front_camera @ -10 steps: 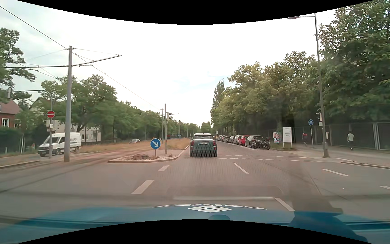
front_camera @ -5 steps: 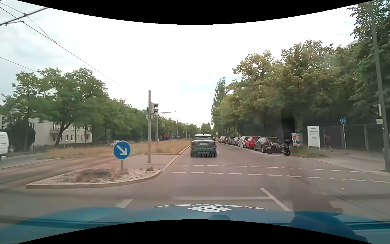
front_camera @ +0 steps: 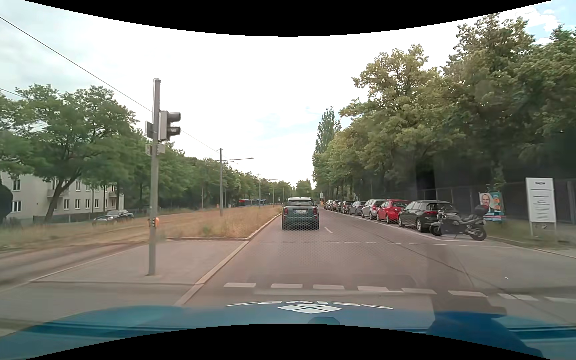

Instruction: Follow the waypoints while adhering to traffic rules and regulations

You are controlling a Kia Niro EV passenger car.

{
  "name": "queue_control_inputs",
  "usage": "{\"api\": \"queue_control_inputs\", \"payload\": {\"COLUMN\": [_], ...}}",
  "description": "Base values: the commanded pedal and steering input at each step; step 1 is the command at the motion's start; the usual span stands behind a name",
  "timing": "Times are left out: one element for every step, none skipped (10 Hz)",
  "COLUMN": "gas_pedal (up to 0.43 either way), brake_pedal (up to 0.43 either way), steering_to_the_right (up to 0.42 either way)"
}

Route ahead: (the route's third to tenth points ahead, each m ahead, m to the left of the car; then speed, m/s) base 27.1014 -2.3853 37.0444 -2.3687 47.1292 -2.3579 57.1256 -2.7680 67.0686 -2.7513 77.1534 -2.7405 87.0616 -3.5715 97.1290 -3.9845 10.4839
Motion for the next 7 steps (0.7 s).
{"api": "queue_control_inputs", "payload": {"gas_pedal": [0.220, 0.220, 0.220, 0.220, 0.220, 0.220, 0.220], "brake_pedal": [0.000, 0.000, 0.000, 0.000, 0.000, 0.000, 0.000], "steering_to_the_right": [-0.003, -0.003, -0.003, -0.003, -0.003, -0.004, -0.005]}}
